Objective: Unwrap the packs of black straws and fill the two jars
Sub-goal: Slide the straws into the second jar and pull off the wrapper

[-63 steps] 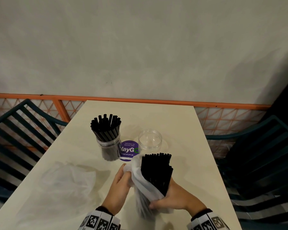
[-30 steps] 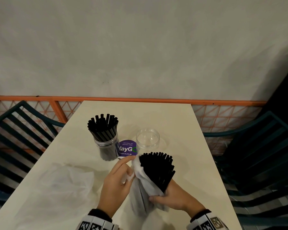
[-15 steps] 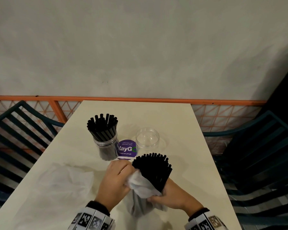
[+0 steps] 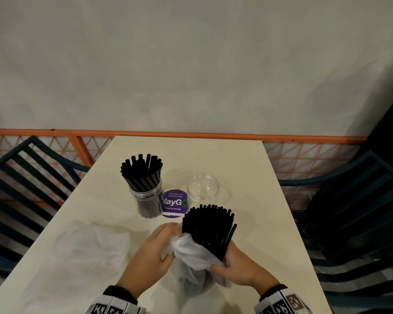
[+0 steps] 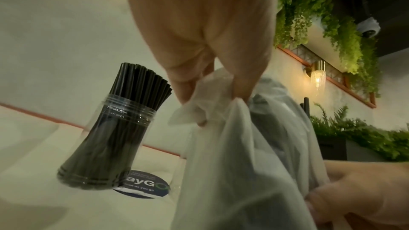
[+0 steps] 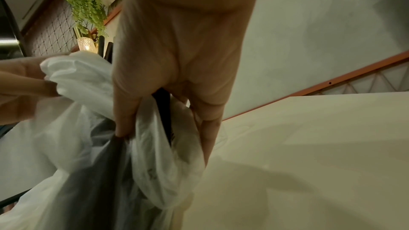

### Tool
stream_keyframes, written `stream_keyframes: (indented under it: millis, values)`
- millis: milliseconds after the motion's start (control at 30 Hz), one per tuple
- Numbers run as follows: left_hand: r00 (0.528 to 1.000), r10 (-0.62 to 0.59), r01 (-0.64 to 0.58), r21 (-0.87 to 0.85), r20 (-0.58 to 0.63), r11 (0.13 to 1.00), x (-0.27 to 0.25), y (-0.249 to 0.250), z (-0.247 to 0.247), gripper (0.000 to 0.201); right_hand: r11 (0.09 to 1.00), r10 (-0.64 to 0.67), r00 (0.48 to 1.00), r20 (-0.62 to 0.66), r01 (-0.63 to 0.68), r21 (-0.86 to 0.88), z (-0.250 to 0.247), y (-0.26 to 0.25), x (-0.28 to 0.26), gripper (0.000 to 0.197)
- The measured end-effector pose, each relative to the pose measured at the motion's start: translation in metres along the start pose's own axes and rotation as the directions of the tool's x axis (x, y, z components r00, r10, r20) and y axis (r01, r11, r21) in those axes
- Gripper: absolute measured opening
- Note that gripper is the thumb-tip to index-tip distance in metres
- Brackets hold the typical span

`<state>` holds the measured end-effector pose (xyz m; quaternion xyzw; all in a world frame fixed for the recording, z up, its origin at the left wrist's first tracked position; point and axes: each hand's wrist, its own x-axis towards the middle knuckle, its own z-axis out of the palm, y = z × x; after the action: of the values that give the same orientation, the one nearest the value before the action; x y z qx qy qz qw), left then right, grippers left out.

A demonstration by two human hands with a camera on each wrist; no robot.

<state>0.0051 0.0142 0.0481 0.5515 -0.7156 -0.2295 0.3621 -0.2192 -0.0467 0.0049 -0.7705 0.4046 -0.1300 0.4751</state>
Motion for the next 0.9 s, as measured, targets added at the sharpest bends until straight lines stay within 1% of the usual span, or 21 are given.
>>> stream_keyframes:
  millis: [67,133,167,200,233,267,300,333,367,400,500,567,600,633,700,733,767,833,900]
  values:
    - [0.995,-0.053,0.067,-0.175,0.084,0.982,-0.003,0.004,-0.001,0.044,1.0,0.002,1.0,0.002,-0.002,-0.003,0.0,0.002,0.0,0.065]
    - [0.977,-0.114,0.165,-0.294,0.181,0.942,-0.006,0.007,-0.001,0.041,1.0,0.0,1.0,0.023,0.0,-0.015,-0.001,0.007,0.0,0.063]
    - [0.974,-0.146,0.195,-0.311,0.173,0.93,-0.006,0.006,0.001,0.041,0.999,0.016,0.999,0.032,-0.015,-0.028,-0.002,0.007,0.0,0.06]
    - [0.977,-0.18,0.207,-0.303,0.116,0.93,-0.006,0.006,0.004,0.04,0.999,0.022,0.999,0.032,-0.021,-0.032,-0.003,0.006,0.0,0.057]
    - [0.976,-0.217,0.215,-0.284,0.024,0.935,-0.005,0.005,0.007,0.038,0.999,0.036,0.999,0.026,-0.036,-0.029,-0.004,0.003,0.0,0.056]
    - [0.966,-0.249,0.223,-0.266,-0.067,0.938,-0.003,0.004,0.01,0.035,0.999,0.046,0.999,0.014,-0.046,-0.02,-0.004,0.0,0.0,0.061]
    - [0.951,-0.276,0.235,-0.254,-0.138,0.938,-0.001,0.004,0.013,0.033,0.998,0.064,0.998,-0.012,-0.064,-0.007,-0.004,0.001,0.002,0.07]
    - [0.937,-0.294,0.244,-0.247,-0.191,0.938,0.001,0.003,0.015,0.031,0.997,0.08,0.996,-0.033,-0.079,0.016,-0.004,-0.001,0.002,0.079]
    - [0.923,-0.307,0.253,-0.236,-0.23,0.938,0.002,0.002,0.017,0.03,0.994,0.091,0.995,-0.041,-0.088,0.06,-0.006,-0.001,0.001,0.081]
    - [0.911,-0.317,0.261,-0.225,-0.263,0.939,0.003,0.001,0.018,0.03,0.989,0.097,0.995,-0.032,-0.092,0.117,-0.01,-0.002,0.0,0.079]
    - [0.873,-0.332,0.274,-0.203,-0.357,0.94,0.005,-0.003,0.019,0.032,0.938,0.105,0.99,0.092,-0.13,0.322,-0.021,-0.008,-0.01,0.071]
    - [0.86,-0.314,0.264,-0.176,-0.403,0.948,0.007,-0.002,0.019,0.034,0.914,0.089,0.994,0.066,-0.107,0.39,-0.026,-0.004,-0.012,0.065]
    - [0.86,-0.301,0.254,-0.164,-0.411,0.953,0.008,0.0,0.018,0.034,0.913,0.096,0.995,0.023,-0.097,0.396,-0.026,-0.005,-0.013,0.058]
    - [0.864,-0.284,0.245,-0.146,-0.415,0.958,0.009,0.003,0.019,0.035,0.925,0.114,0.993,-0.04,-0.091,0.37,-0.024,-0.003,-0.01,0.05]
    - [0.871,-0.229,0.213,-0.087,-0.435,0.973,0.009,0.011,0.021,0.034,0.967,0.155,0.97,-0.19,-0.109,0.232,-0.019,-0.003,-0.005,0.031]
    - [0.873,-0.193,0.194,-0.043,-0.449,0.98,0.009,0.015,0.023,0.031,0.977,0.163,0.955,-0.247,-0.122,0.175,-0.016,-0.004,-0.003,0.02]
    - [0.873,-0.156,0.173,-0.007,-0.462,0.985,0.009,0.018,0.024,0.028,0.984,0.157,0.947,-0.28,-0.127,0.121,-0.014,-0.009,-0.003,0.013]
    - [0.87,-0.143,0.157,-0.01,-0.472,0.988,0.012,0.023,0.028,0.029,0.989,0.137,0.947,-0.291,-0.115,0.09,-0.009,-0.018,-0.001,0.015]
    - [0.869,-0.167,0.167,-0.041,-0.465,0.985,0.015,0.026,0.034,0.034,0.984,0.157,0.941,-0.299,-0.123,0.13,-0.003,-0.024,0.001,0.015]
